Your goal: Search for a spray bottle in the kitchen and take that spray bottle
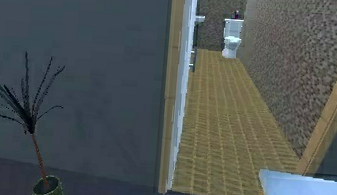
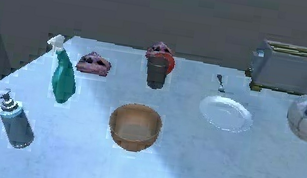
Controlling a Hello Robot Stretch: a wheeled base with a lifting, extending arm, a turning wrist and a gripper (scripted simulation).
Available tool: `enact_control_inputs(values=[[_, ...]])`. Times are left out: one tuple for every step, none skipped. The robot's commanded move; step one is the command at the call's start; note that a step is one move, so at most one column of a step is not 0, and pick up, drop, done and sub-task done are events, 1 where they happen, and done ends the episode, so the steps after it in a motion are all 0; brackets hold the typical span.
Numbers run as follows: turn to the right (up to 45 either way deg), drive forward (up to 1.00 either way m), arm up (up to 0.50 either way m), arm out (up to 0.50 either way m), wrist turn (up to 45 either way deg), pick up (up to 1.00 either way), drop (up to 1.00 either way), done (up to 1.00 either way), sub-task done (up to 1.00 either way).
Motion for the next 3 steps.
enact_control_inputs(values=[[-18.0, 0.0, 0.0, 0.0, 0.0, 0.0, 0.0, 0.0, 0.0], [0.0, 0.0, 0.5, 0.0, 0.0, 0.0, 0.0, 0.0, 0.0], [0.0, 0.0, 0.38, 0.0, 0.0, 0.0, 0.0, 0.0, 0.0]])
